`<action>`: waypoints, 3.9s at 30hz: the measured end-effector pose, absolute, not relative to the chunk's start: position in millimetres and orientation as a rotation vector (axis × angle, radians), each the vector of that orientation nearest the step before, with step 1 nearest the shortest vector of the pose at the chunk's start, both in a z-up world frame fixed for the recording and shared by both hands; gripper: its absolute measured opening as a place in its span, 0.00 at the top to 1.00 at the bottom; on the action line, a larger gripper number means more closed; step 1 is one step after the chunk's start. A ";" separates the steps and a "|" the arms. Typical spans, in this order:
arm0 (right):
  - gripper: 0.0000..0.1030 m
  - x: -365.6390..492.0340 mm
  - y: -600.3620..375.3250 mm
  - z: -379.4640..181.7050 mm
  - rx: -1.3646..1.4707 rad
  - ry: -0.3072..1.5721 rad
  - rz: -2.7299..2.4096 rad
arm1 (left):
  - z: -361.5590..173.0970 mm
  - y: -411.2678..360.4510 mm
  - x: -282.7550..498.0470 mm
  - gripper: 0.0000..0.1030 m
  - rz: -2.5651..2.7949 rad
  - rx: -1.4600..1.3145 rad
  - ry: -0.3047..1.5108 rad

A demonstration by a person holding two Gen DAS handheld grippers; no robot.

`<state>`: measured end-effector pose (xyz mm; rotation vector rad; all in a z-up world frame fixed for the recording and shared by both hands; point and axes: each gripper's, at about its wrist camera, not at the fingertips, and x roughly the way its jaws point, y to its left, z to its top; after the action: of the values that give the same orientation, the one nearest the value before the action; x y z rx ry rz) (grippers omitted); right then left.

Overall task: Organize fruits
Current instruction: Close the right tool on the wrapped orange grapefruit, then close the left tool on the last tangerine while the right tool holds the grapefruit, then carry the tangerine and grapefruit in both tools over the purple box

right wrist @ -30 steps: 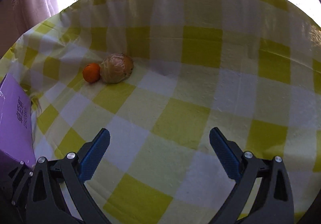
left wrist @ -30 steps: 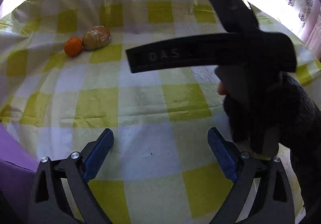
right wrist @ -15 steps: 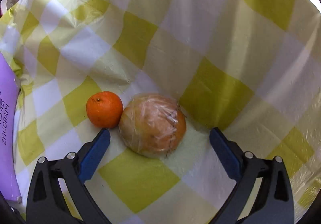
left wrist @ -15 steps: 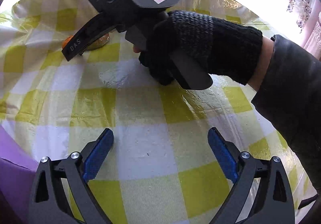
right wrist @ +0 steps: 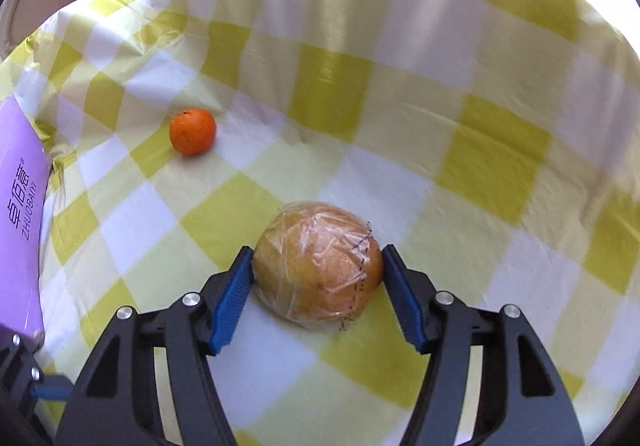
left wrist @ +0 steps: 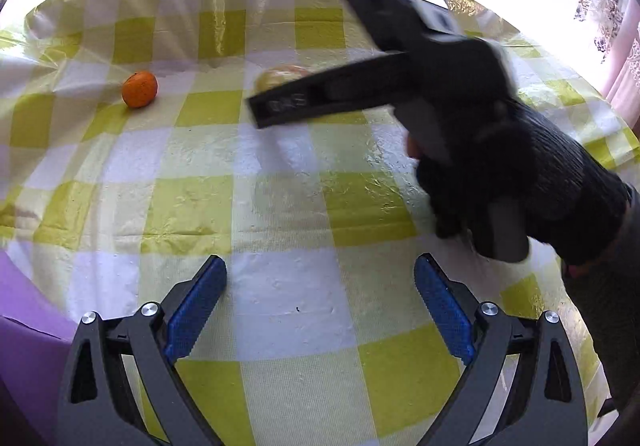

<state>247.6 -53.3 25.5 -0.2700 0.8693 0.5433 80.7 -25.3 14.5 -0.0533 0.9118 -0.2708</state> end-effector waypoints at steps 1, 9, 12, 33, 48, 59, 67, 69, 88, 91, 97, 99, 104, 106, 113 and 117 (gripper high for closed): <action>0.37 237.6 -70.7 27.9 -0.239 0.869 0.509 | 14.6 -25.4 81.1 0.11 -0.268 -0.052 0.913; 0.37 155.4 -185.6 31.3 0.073 0.873 0.270 | 13.5 -38.2 85.4 0.11 -0.234 0.020 0.941; 0.37 133.9 -211.0 28.4 0.173 0.832 0.232 | 10.3 -37.1 87.0 0.11 -0.163 0.050 0.961; 0.37 141.0 -236.6 12.9 0.337 0.810 0.303 | 12.4 63.3 290.4 0.20 0.483 -0.237 0.943; 0.37 144.7 -235.5 12.2 0.337 0.813 0.304 | 18.1 12.3 165.4 0.67 0.129 -0.305 0.875; 0.37 143.5 -235.7 12.1 0.339 0.810 0.310 | 15.2 -4.6 53.4 0.66 -0.023 -0.237 0.847; 0.37 140.0 -236.9 12.8 0.346 0.803 0.298 | 24.5 -14.3 47.5 0.66 -0.047 -0.171 0.795; 0.37 140.4 -237.7 13.1 0.348 0.799 0.295 | 24.6 -13.5 48.3 0.66 -0.052 -0.177 0.797; 0.37 86.0 -217.8 15.0 0.348 0.789 0.232 | 20.9 -5.6 36.2 0.66 -0.098 -0.201 0.839; 0.37 60.6 -205.2 13.4 0.333 0.801 0.231 | 19.8 -3.0 16.0 0.66 -0.100 -0.183 0.842; 0.37 17.0 -183.9 13.0 0.285 0.803 0.240 | 20.1 4.1 -25.1 0.66 -0.136 -0.162 0.822; 0.37 4.2 -179.5 12.4 0.268 0.811 0.242 | 20.7 4.7 -35.9 0.66 -0.145 -0.144 0.814; 0.37 -22.3 -171.4 8.2 0.237 0.849 0.254 | 22.5 2.5 -56.8 0.66 -0.159 -0.088 0.792; 0.37 -30.2 -169.9 8.0 0.229 0.850 0.262 | 23.3 2.2 -62.4 0.66 -0.156 -0.073 0.785; 0.37 -46.0 -169.8 14.3 0.299 0.841 0.304 | 44.4 7.3 -98.1 0.66 -0.144 -0.013 0.702; 0.37 -51.8 -153.1 34.5 0.296 0.804 0.370 | 76.0 13.6 -128.8 0.66 -0.136 0.027 0.586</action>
<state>-51.8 -153.0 34.5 0.2964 0.8043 0.3701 -128.8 13.5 76.0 0.0267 0.5865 -0.1356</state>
